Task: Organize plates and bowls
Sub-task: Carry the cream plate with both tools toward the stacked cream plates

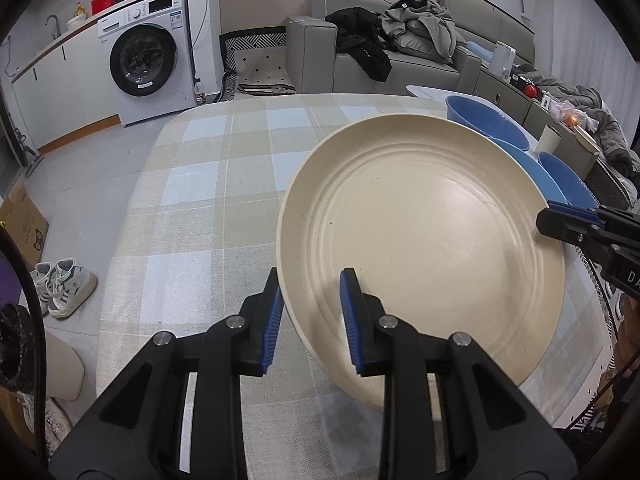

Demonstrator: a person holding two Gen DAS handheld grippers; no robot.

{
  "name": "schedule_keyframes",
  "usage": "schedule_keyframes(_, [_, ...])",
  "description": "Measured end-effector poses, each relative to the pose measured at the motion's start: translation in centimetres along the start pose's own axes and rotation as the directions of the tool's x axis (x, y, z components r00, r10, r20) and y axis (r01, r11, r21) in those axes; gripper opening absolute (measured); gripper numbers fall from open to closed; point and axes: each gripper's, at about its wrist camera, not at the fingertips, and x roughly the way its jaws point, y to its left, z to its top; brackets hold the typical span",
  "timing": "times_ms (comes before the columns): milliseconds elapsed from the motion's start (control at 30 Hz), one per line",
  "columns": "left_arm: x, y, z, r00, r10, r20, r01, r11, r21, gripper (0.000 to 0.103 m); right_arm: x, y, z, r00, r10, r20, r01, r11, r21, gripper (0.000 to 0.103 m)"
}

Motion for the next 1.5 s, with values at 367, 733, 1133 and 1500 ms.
schedule_keyframes(367, [1.5, -0.3, -0.5, 1.000, -0.013, -0.021, 0.014, 0.999, 0.030, 0.024, 1.0, -0.8, -0.8, 1.000, -0.013, -0.016, 0.014, 0.999, 0.045, 0.017])
schedule_keyframes(733, [3.2, -0.1, -0.6, 0.999, -0.002, -0.037, 0.003, 1.000, 0.025, 0.024, 1.9, -0.9, -2.1, 1.000, -0.016, -0.010, 0.017, 0.998, 0.061, 0.017])
schedule_keyframes(1133, [5.0, -0.2, -1.4, 0.998, 0.006, -0.060, -0.003, 0.999, 0.040, 0.024, 2.3, -0.6, -3.4, 0.998, -0.057, -0.002, 0.057, 0.996, 0.071, 0.017])
schedule_keyframes(1500, [6.1, -1.1, -2.0, 0.998, 0.030, -0.049, -0.028, 0.998, 0.055, 0.024, 3.0, -0.7, -4.4, 0.995, -0.102, 0.008, 0.101, 0.992, 0.075, 0.018])
